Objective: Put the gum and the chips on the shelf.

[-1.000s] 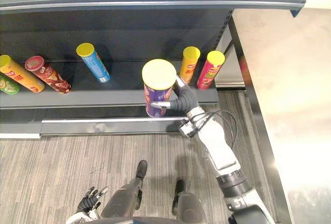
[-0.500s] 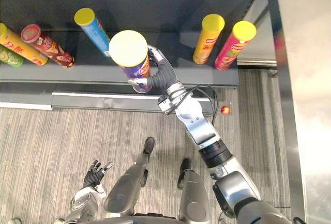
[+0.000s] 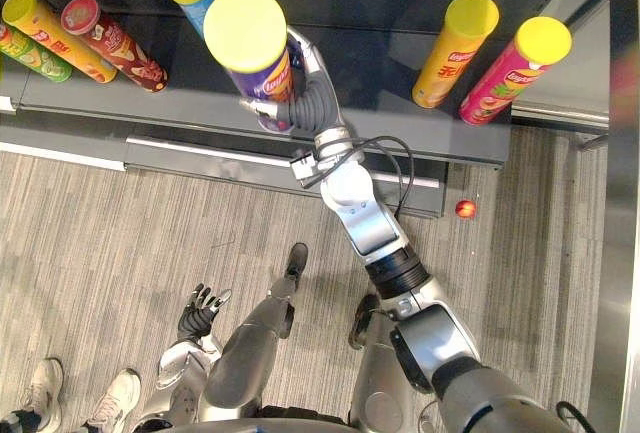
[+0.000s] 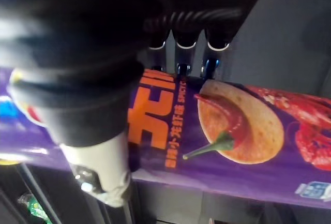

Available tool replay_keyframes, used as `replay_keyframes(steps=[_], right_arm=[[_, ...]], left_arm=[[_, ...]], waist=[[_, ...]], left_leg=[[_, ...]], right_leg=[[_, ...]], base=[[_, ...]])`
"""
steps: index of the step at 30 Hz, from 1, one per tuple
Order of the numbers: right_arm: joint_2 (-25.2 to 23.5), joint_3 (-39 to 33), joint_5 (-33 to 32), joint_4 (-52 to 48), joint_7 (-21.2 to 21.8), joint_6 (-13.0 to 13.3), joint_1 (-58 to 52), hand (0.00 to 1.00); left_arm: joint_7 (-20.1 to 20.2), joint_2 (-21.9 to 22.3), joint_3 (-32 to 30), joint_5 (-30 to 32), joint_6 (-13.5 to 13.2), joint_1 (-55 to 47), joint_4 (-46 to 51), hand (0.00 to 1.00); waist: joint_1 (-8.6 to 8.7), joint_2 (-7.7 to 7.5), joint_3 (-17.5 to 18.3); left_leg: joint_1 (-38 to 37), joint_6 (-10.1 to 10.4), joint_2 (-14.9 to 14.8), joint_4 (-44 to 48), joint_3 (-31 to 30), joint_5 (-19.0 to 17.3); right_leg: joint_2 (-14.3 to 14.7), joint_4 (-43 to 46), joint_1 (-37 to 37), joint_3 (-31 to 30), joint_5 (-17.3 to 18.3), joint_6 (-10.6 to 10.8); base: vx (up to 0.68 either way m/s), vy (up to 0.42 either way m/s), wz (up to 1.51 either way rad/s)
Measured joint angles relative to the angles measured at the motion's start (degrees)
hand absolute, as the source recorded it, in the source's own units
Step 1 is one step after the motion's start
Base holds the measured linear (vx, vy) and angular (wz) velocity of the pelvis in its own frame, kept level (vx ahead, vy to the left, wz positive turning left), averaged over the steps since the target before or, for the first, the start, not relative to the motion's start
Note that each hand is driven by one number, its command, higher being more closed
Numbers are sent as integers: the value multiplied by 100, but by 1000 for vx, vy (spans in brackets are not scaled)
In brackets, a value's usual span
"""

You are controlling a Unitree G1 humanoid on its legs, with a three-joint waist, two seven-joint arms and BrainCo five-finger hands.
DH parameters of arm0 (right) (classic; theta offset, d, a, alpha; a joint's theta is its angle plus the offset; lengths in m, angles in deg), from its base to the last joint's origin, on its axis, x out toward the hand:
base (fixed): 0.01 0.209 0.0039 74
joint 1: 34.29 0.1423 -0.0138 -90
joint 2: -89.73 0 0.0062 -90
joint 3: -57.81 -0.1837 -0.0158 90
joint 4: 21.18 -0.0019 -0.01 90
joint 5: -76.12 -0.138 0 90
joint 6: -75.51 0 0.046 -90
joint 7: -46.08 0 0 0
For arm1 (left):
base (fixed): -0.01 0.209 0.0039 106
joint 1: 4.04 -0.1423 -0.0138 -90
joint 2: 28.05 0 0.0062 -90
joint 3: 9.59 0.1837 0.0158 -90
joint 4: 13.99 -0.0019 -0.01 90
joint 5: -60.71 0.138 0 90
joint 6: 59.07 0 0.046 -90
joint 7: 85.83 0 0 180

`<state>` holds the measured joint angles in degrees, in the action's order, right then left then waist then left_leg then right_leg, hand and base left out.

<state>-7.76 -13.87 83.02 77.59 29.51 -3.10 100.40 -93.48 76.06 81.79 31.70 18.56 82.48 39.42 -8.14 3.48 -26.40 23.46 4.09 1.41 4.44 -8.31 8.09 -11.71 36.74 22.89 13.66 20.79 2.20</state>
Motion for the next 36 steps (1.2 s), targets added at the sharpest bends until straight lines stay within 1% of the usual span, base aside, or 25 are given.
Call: replay_keyframes(steps=[1, 2, 5, 7, 8, 11, 12, 13, 16, 19, 20, 23, 26, 29, 33, 36], right_arm=[[-1, 3, 17, 120, -116, 56, 143, 100], [-1, 3, 194, 194, -235, 61, 299, 100], [-1, 16, 269, 384, -397, 81, 531, 100], [2, 29, 486, 499, -471, 87, 646, 100], [15, 80, 691, 611, -529, 86, 749, 100], [135, 263, 911, 792, -616, 89, 933, 100], [212, 382, 958, 878, -630, 88, 972, 100], [246, 514, 1068, 1013, -656, 87, 1074, 100], [314, 705, 1088, 1273, -679, 79, 1300, 100], [448, 705, 1087, 1551, -755, 78, 1369, 100], [481, 702, 1084, 1734, -835, 79, 1458, 100], [531, 782, 1084, 2081, -860, 90, 1658, 100], [615, 920, 1073, 2202, -912, 130, 1819, 100], [655, 924, 1062, 2456, -934, 149, 1925, 100], [763, 920, 1057, 2605, -974, 152, 1935, 100], [845, 919, 1041, 2607, -1072, 155, 1941, 100]], left_arm=[[7, 1, 51, -3, -9, 0, 52, 0], [14, 20, 66, -6, -29, 1, 99, 0], [9, 54, 74, -12, -77, 43, 104, 0], [10, 59, 121, -14, -83, 83, 104, 0], [11, 61, 150, -15, -87, 102, 122, 0], [11, 115, 180, -27, -90, 114, 232, 0], [11, 149, 199, -142, -100, 118, 280, 0], [8, 157, 228, -222, -123, 116, 314, 0], [12, 161, 278, -238, -134, 120, 384, 0], [22, 175, 302, -239, -134, 119, 436, 0], [36, 172, 300, -239, -136, 120, 442, 0], [63, 172, 300, -243, -139, 119, 463, 0], [76, 172, 299, -249, -140, 120, 492, 0], [117, 173, 302, -251, -143, 120, 500, 0], [125, 173, 334, -258, -148, 120, 508, 0], [131, 173, 344, -408, -151, 120, 508, 0]], waist=[[-6, 11, -6], [-10, 19, -10], [-28, 23, -13], [-30, 41, -22], [-48, 41, -22], [-107, 54, -29], [-160, 65, -34], [-170, 64, -34], [-211, 71, -37], [-293, 72, -36], [-296, 71, -37], [-324, 71, -36], [-336, 75, -38], [-360, 75, -38], [-397, 75, -38], [-434, 76, -38]], left_leg=[[51, -1, 0, 30, 0, -8], [142, 6, -8, 83, 0, -14], [254, 13, -2, 143, -4, -19], [324, 18, 5, 188, -12, -23], [380, 22, 2, 197, -8, -22], [486, 33, 4, 215, -6, 1], [506, 37, 4, 225, -19, 3], [554, 41, 10, 255, -26, 3], [679, 109, 14, 285, -66, 48], [709, 121, 15, 297, -129, 55], [752, 124, 18, 316, -174, 55], [811, 112, 24, 338, -196, 45], [921, 122, 29, 378, -199, 58], [939, 151, 35, 380, -211, 85], [946, 135, 28, 381, -212, 75], [976, 132, 23, 382, -209, 81]], right_leg=[[-8, 41, 46, 23, 5, -3], [-8, 59, 104, 56, 14, -16], [-31, 133, 203, 94, 21, -18], [-51, 153, 232, 148, 57, -31], [-58, 193, 297, 155, 65, -44], [-81, 268, 408, 182, 115, -61], [-88, 300, 426, 203, 128, -66], [-107, 341, 470, 226, 151, -71], [-119, 431, 593, 271, 181, -104], [-122, 441, 593, 332, 188, -117], [-121, 441, 602, 383, 195, -124], [-129, 447, 654, 402, 200, -130], [-136, 525, 759, 400, 205, -140], [-145, 545, 790, 404, 210, -148], [-142, 558, 809, 405, 223, -169], [-141, 579, 853, 402, 226, -174]], base=[[-8, -38, 13], [-11, -30, 9], [-7, -20, 7], [-7, -19, 11], [-11, -26, 10], [-4, -40, 7], [4, -49, 12], [0, -45, 12], [8, -43, 9], [18, -41, 10], [4, -27, 12], [-3, -12, 5], [0, 0, 0], [2, -22, 1], [0, -17, 0], [0, 0, 0]])
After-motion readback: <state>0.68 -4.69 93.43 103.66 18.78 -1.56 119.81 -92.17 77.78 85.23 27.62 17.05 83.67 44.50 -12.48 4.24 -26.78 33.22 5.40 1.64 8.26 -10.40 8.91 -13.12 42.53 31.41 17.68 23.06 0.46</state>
